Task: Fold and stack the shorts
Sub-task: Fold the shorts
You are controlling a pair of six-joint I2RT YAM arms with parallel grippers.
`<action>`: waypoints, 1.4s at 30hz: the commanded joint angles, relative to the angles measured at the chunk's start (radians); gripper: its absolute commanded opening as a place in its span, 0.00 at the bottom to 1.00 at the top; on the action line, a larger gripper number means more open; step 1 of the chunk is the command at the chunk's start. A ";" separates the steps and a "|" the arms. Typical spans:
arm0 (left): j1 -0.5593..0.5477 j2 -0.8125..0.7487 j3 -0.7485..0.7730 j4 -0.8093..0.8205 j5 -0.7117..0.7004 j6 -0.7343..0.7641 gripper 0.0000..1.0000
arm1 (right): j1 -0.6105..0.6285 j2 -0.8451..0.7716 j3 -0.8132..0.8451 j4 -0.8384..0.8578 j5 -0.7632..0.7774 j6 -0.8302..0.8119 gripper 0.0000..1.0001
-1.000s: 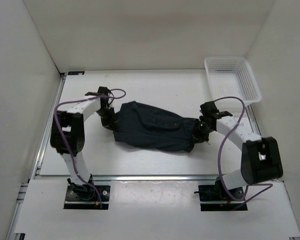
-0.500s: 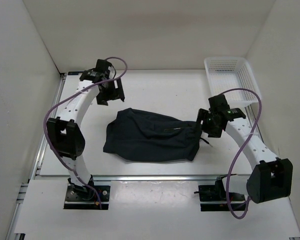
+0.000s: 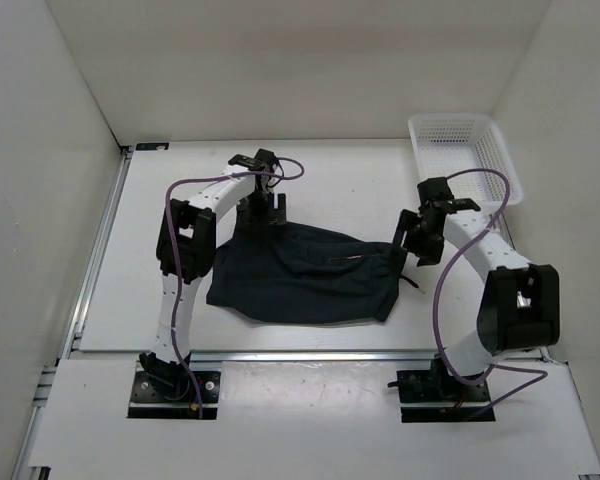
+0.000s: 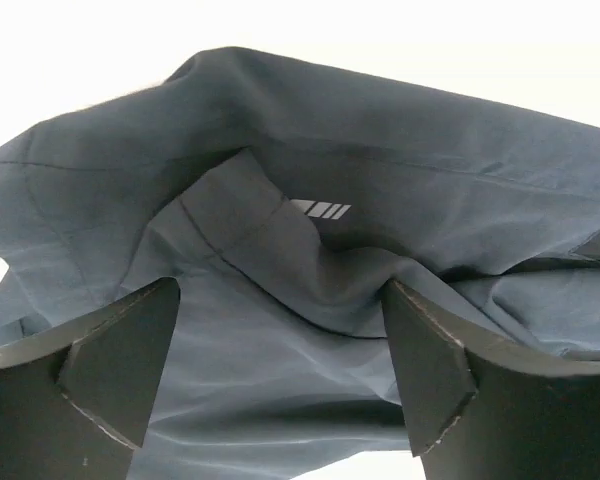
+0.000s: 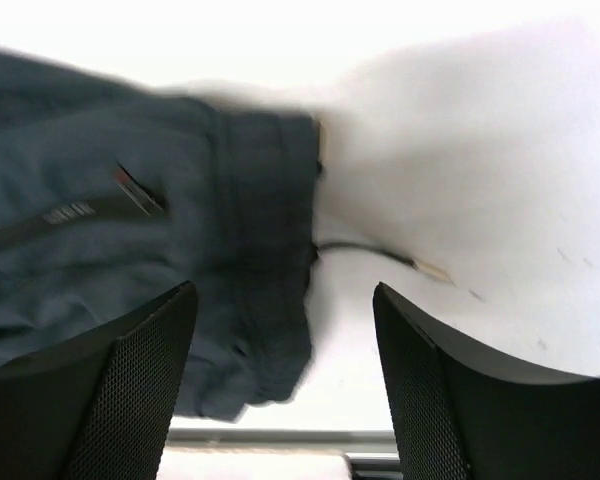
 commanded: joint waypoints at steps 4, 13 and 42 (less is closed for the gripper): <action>0.005 -0.020 0.084 -0.015 0.034 0.025 0.70 | -0.003 0.102 0.064 0.097 -0.081 -0.027 0.61; 0.005 -0.087 0.084 -0.034 0.001 0.038 0.10 | -0.003 0.113 0.073 0.116 -0.133 -0.047 0.00; 0.219 -0.191 0.123 -0.073 -0.013 0.025 0.86 | 0.043 0.066 0.337 0.074 0.095 0.030 0.99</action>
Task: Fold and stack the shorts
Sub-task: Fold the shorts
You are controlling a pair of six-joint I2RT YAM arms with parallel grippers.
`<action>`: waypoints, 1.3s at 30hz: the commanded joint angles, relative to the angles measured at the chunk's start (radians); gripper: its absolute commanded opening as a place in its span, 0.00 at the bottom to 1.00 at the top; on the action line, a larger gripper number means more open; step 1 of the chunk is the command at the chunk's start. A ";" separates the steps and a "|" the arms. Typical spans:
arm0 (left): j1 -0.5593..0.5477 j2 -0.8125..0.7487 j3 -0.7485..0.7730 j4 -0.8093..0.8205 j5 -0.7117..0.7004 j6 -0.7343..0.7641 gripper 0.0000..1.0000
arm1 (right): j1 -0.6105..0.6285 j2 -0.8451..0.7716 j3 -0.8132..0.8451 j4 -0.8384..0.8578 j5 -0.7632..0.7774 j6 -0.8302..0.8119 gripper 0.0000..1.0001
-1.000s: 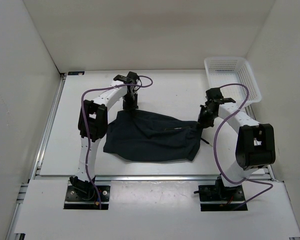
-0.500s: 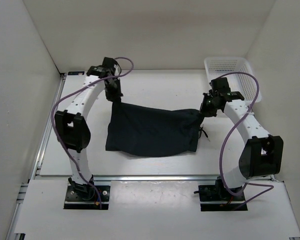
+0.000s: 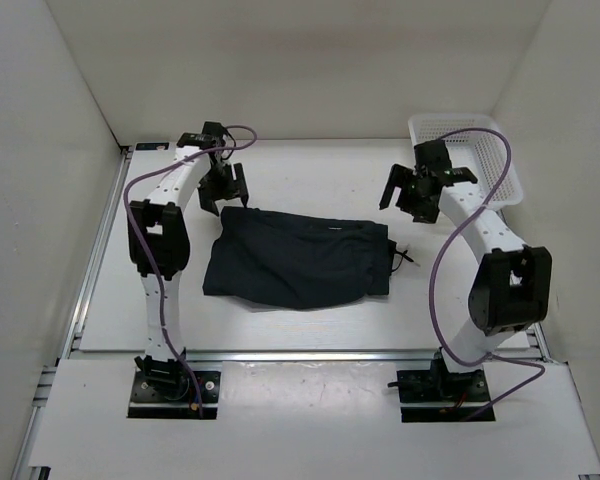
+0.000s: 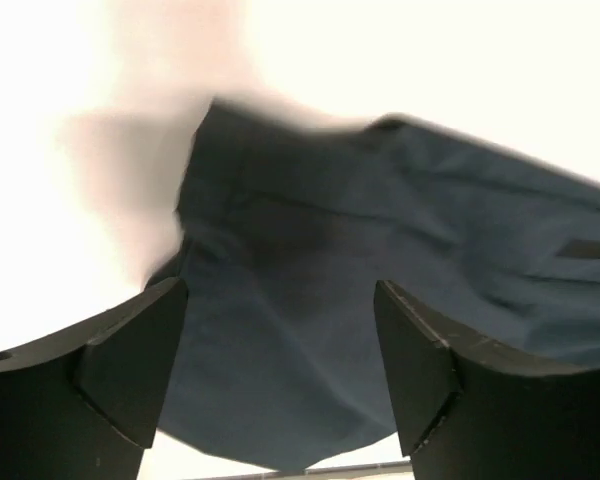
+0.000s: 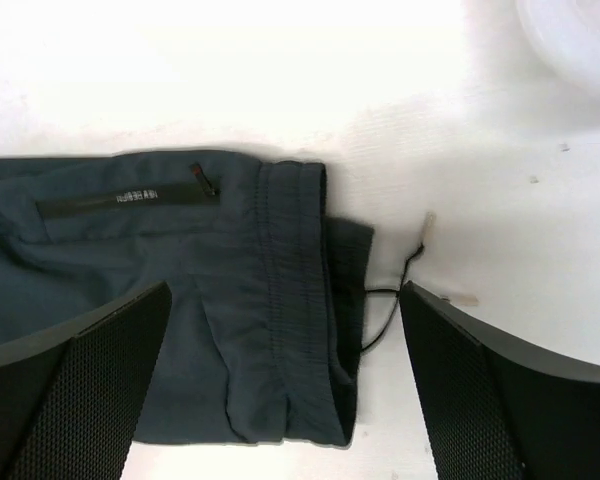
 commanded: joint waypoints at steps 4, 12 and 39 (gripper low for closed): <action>-0.002 -0.373 -0.321 0.064 -0.081 -0.017 0.89 | 0.035 -0.284 -0.252 0.010 0.122 0.008 0.91; 0.067 -0.605 -0.837 0.240 0.056 -0.040 0.91 | 0.035 -0.480 -0.492 0.019 0.004 0.027 0.83; 0.093 -0.510 -0.686 0.250 0.024 -0.072 0.10 | 0.035 -0.519 -0.451 -0.036 -0.008 -0.011 0.83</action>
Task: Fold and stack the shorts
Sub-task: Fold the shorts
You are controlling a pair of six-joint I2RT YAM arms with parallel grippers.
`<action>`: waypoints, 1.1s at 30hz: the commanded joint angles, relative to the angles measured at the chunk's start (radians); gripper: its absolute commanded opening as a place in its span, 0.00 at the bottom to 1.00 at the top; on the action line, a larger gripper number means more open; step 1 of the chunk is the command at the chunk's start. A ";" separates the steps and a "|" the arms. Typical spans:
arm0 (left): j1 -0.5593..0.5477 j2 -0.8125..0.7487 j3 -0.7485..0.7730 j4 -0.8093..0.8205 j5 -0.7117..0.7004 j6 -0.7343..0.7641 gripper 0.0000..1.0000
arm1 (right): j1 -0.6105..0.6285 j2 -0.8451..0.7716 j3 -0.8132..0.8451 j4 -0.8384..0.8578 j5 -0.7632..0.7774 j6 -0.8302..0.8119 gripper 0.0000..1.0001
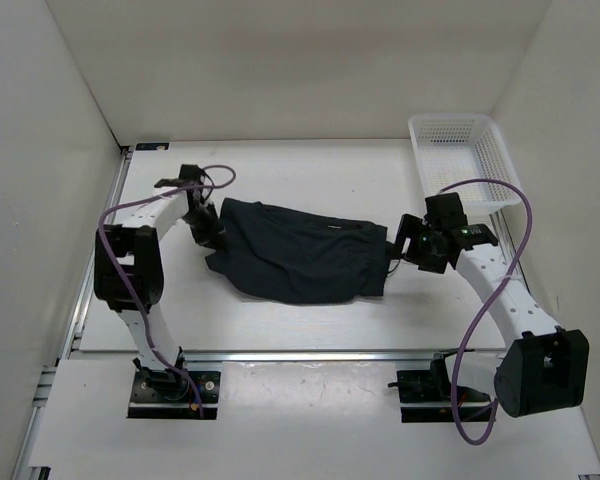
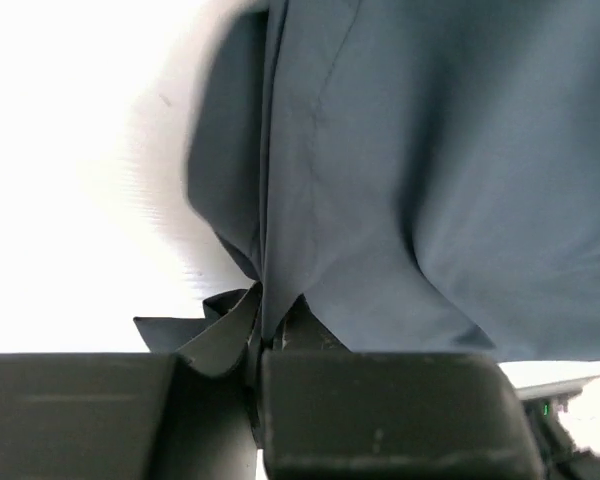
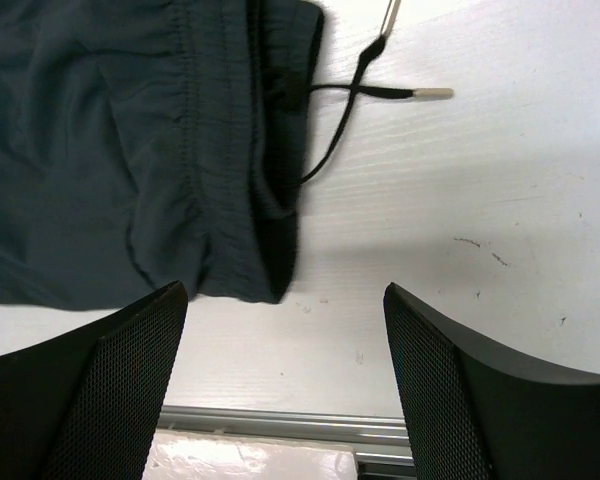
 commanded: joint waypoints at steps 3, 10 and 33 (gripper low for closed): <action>-0.033 -0.125 0.209 -0.131 -0.143 0.032 0.10 | 0.001 -0.028 0.030 -0.014 0.004 -0.025 0.83; -0.217 -0.051 0.436 -0.244 -0.244 0.041 0.10 | 0.001 -0.037 0.021 -0.023 0.015 -0.025 0.83; -0.557 0.163 0.932 -0.425 -0.111 -0.046 0.87 | -0.040 -0.180 -0.056 -0.051 0.009 -0.003 0.80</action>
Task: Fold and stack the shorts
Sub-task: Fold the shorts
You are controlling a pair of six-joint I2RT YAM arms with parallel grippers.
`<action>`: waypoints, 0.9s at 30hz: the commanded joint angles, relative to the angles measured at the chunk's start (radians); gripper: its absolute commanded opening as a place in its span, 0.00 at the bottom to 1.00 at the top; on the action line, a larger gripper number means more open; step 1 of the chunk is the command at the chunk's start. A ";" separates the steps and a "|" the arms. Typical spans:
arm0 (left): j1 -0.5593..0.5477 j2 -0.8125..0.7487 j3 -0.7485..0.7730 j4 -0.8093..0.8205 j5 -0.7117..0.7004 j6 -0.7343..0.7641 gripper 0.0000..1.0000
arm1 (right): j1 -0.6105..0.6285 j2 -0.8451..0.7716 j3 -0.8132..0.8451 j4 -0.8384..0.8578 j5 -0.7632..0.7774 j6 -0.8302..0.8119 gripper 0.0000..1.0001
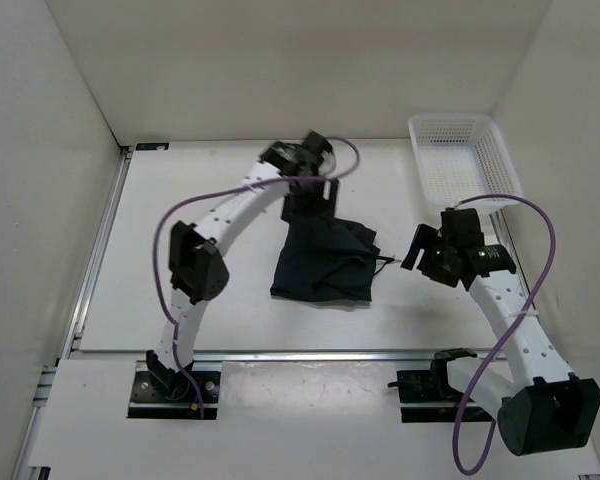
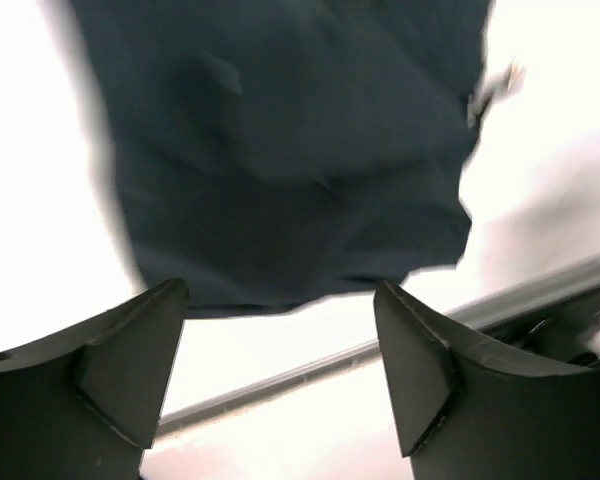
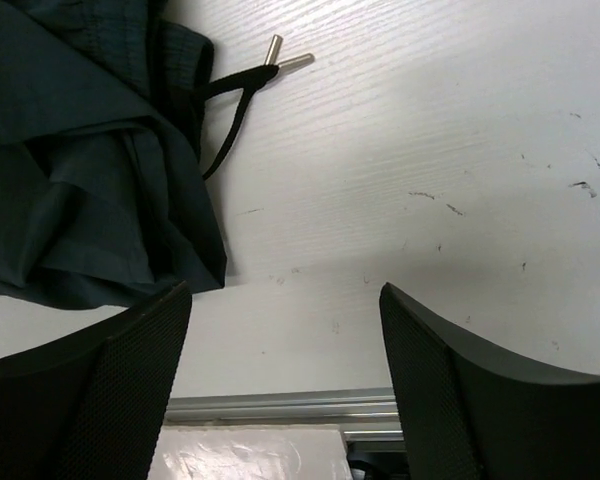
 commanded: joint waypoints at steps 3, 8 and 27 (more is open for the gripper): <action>0.158 -0.240 -0.123 0.066 0.056 -0.008 0.81 | 0.062 0.078 0.067 0.048 -0.064 -0.049 0.67; 0.272 -0.361 -0.315 0.130 0.093 0.003 0.69 | 0.287 0.305 0.238 0.050 0.006 -0.077 0.43; 0.670 -0.670 -0.637 0.118 0.142 0.129 0.70 | 0.627 1.196 1.031 -0.094 0.375 -0.128 0.96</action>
